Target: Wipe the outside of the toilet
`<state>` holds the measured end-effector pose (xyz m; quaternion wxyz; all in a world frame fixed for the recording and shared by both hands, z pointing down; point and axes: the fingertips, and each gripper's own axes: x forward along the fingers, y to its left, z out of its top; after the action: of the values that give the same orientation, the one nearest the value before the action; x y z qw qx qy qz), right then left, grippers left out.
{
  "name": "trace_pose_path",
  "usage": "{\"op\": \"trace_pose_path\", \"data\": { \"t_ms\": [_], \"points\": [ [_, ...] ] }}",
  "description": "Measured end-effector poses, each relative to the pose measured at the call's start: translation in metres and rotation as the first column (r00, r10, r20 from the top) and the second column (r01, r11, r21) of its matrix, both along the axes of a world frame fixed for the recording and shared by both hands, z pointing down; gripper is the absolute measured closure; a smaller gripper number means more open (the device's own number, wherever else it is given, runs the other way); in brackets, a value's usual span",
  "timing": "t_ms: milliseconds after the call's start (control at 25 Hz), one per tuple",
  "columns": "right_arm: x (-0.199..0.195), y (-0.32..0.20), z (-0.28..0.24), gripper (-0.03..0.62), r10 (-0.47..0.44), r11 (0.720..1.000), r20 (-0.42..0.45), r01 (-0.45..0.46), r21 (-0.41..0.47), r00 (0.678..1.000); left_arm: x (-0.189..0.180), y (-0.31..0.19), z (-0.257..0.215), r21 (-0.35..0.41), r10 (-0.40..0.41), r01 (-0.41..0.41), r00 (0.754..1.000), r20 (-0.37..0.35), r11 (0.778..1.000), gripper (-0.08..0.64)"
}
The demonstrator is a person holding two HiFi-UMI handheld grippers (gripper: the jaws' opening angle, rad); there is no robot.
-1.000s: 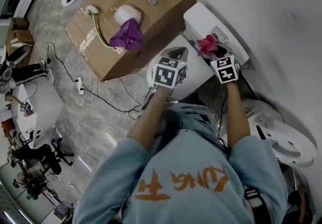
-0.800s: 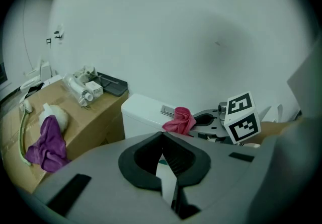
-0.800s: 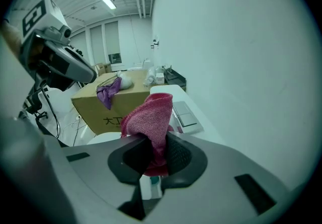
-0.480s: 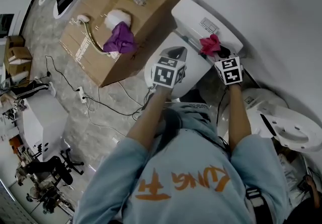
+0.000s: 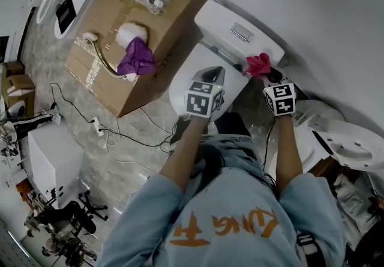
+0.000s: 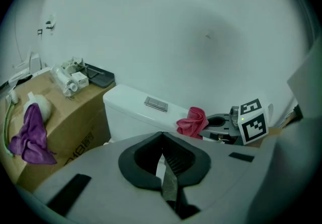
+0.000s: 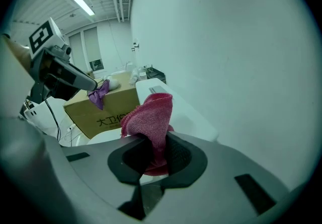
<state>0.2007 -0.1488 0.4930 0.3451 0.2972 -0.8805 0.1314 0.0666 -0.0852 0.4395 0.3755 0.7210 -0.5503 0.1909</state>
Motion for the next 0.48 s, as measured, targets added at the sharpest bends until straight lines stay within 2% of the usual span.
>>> {"op": "trace_pose_path", "data": {
  "t_ms": [200,400,480],
  "points": [
    [0.007,0.014,-0.009,0.528,0.043,0.999,0.01,-0.043,-0.031,0.999,-0.006,0.011,0.017,-0.001,-0.092,0.092,0.995,-0.05,0.996,0.535],
    [-0.028,0.03,-0.022,0.526,0.037,0.999,0.133,-0.034,-0.028,0.99,-0.031,0.024,0.046,-0.012,-0.213,0.213,0.974,-0.077,0.977,0.535],
    [-0.051,0.039,-0.019,0.526,0.002,1.0,0.167,0.002,-0.026,0.986,-0.045,0.027,0.059,-0.002,-0.238,0.238,0.968,-0.076,0.971,0.535]
  ]
}}
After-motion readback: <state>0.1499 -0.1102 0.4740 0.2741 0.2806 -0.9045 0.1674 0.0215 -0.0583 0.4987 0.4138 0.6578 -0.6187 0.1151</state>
